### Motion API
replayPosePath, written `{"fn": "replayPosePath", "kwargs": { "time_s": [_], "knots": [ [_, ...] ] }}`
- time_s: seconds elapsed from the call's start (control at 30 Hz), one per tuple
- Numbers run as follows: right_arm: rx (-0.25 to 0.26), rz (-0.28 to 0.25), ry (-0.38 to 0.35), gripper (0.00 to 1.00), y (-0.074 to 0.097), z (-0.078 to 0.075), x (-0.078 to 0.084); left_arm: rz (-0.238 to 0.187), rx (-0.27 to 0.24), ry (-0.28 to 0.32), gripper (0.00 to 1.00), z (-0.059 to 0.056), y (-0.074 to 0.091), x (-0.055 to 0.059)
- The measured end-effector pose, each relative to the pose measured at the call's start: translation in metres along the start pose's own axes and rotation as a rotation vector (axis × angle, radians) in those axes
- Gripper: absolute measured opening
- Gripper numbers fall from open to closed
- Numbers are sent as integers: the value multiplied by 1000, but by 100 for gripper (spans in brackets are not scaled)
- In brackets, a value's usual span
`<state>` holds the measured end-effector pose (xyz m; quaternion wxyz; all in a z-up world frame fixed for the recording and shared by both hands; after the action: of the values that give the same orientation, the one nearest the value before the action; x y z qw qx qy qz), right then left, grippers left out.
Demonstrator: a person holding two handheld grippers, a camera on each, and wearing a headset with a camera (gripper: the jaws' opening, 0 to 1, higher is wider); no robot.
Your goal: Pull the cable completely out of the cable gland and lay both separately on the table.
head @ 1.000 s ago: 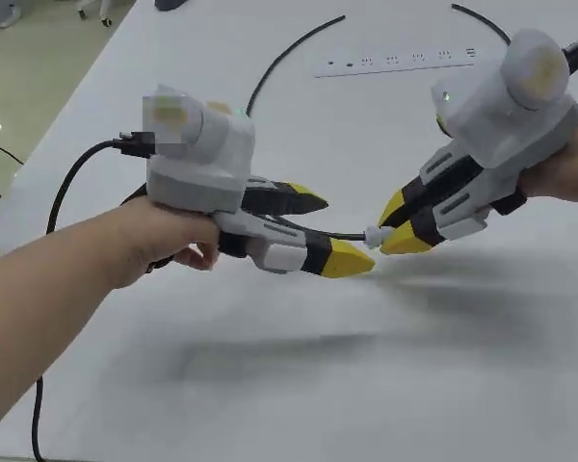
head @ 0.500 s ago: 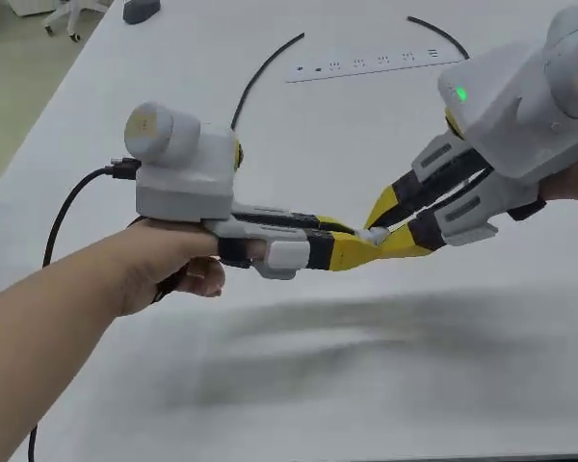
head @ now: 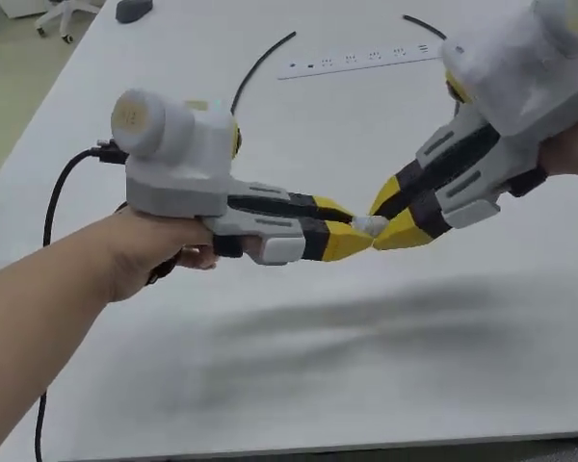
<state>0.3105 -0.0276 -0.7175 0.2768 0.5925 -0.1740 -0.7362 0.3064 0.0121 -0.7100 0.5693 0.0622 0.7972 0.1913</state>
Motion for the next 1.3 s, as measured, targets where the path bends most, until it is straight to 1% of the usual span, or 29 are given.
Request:
{"fn": "replayPosePath", "kwargs": {
  "time_s": [0.03, 0.07, 0.1, 0.13, 0.17, 0.23, 0.3, 0.33, 0.37, 0.4, 0.43, 0.5, 0.53, 0.57, 0.6, 0.63, 0.67, 0.7, 0.77, 0.8, 0.83, 0.87, 0.93, 1.0, 1.03, 1.17, 1.23, 1.27, 1.3],
  "knots": [
    [-13, -18, -19, 9, 1, 0, -1, 0, -2, -5, 14, 1, 1, -1],
    [-42, -30, -78, 9, 2, 2, -2, 6, 14, -48, 14, -1, 1, -1],
    [-52, -40, -82, 8, 2, 4, -3, 4, 15, -97, 14, -2, 2, -3],
    [-59, -49, -79, 8, 3, 6, -3, -2, 11, -111, 14, -2, 2, -4],
    [-73, -56, -109, 8, 3, 6, -3, 2, 17, -115, 14, -4, 2, -3],
    [-79, -74, -118, 8, 5, 2, -2, 2, 16, -150, 14, -4, 1, -4],
    [-93, -89, -153, 9, 5, 2, -1, 8, 19, -155, 14, -4, 1, -3],
    [-95, -97, -171, 9, 5, 3, -1, 26, 16, -148, 14, -4, 0, -1],
    [-94, -90, -172, 8, 4, 4, 1, 28, 22, -136, 14, -5, -1, -1],
    [-98, -89, -173, 8, 4, 6, 1, 38, 28, -94, 14, -6, -1, 1],
    [-92, -91, -172, 8, 3, 7, 2, 37, 28, -98, 14, -4, -1, 1],
    [-68, -95, -137, 7, 3, 7, 3, 38, 28, -62, 14, -3, -1, 2],
    [-38, -102, -81, 7, 3, 8, 1, 35, 29, -48, 14, -2, -1, 3],
    [-23, -98, -55, 7, 3, 8, 1, 32, 27, -38, 14, -2, 0, 3],
    [-11, -94, -57, 7, 2, 9, 1, 39, 31, 30, 14, -3, 0, 4],
    [-9, -88, -52, 7, 2, 11, 1, 45, 36, 58, 14, -3, 0, 5],
    [27, -77, -1, 7, 2, 8, 1, 43, 32, 34, 14, 0, -1, 5],
    [38, -71, 19, 7, 1, 10, 1, 44, 34, 34, 14, 0, -1, 5],
    [76, -55, 77, 7, 1, 12, 1, 47, 42, 166, 14, -1, -2, 5],
    [97, -50, 106, 7, 1, 11, 1, 39, 47, 205, 14, 1, -2, 5],
    [110, -47, 106, 6, 2, 10, 1, 28, 45, 173, 14, 4, -2, 5],
    [112, -45, 109, 6, 2, 10, 1, 22, 46, 167, 14, 4, -2, 5],
    [128, -36, 154, 6, 3, 9, -1, 23, 49, 225, 14, 6, -3, 2],
    [158, -22, 203, 6, 4, 7, -4, 18, 48, 251, 14, 8, -2, -1],
    [175, -19, 239, 6, 5, 7, -7, 13, 46, 302, 14, 9, 0, -3],
    [241, 27, 373, 6, 6, 8, -13, 1, 40, 354, 14, 12, 2, -6],
    [272, 44, 410, 6, 6, 9, -15, -9, 38, 358, 14, 12, 3, -8],
    [270, 45, 402, 6, 5, 11, -17, -10, 40, 362, 14, 12, 4, -8],
    [281, 54, 425, 6, 7, 2, -17, -12, 40, 374, 14, 12, 5, -8]
  ]
}}
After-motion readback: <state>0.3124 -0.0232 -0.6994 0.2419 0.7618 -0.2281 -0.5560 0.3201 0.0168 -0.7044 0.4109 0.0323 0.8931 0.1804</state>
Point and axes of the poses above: the centre of the closed fingertips' face, and the gripper's own axes: y roughly backward along the fingers, z roughly to its left, x roughly out of its underside, the point moved 3 cm from there along y, roughly backward along the fingers
